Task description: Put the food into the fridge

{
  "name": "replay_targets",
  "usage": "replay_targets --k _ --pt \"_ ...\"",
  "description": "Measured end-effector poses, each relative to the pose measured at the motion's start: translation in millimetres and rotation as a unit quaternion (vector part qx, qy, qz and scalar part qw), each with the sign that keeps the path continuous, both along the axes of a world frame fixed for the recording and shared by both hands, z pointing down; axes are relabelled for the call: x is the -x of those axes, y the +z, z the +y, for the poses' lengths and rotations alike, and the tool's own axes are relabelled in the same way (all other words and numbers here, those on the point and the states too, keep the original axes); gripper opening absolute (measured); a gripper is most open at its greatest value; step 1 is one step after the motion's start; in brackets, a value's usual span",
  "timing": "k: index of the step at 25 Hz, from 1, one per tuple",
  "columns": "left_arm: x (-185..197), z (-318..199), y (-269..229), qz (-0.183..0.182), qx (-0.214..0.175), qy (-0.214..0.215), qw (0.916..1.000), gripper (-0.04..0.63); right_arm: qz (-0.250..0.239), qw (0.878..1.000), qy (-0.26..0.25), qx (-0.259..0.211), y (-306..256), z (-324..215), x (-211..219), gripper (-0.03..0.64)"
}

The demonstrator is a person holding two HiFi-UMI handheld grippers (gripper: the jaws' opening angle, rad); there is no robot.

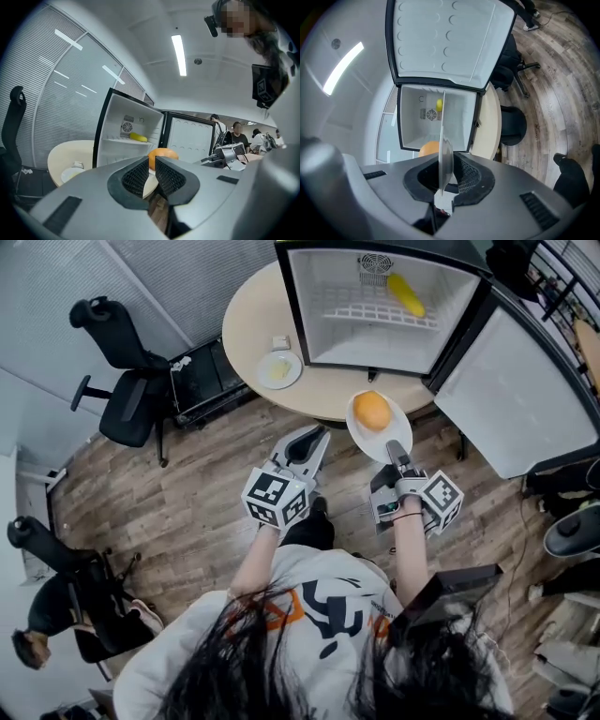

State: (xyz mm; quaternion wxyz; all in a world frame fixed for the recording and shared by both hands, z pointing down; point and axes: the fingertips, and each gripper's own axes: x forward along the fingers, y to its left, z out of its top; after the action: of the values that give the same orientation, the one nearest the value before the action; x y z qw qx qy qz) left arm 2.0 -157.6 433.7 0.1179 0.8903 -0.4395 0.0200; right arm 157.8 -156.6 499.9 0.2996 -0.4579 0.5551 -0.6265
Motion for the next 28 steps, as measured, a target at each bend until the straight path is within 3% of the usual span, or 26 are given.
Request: replay_targets --k 15,28 --pt "50.9 -98.3 9.0 0.000 -0.001 0.047 0.9989 0.049 0.002 0.999 0.043 -0.005 -2.8 -93.5 50.4 0.040" --pt "59.2 -126.7 19.6 0.013 0.012 0.064 0.9978 0.048 0.011 0.998 0.060 -0.008 -13.2 -148.0 53.2 0.040"
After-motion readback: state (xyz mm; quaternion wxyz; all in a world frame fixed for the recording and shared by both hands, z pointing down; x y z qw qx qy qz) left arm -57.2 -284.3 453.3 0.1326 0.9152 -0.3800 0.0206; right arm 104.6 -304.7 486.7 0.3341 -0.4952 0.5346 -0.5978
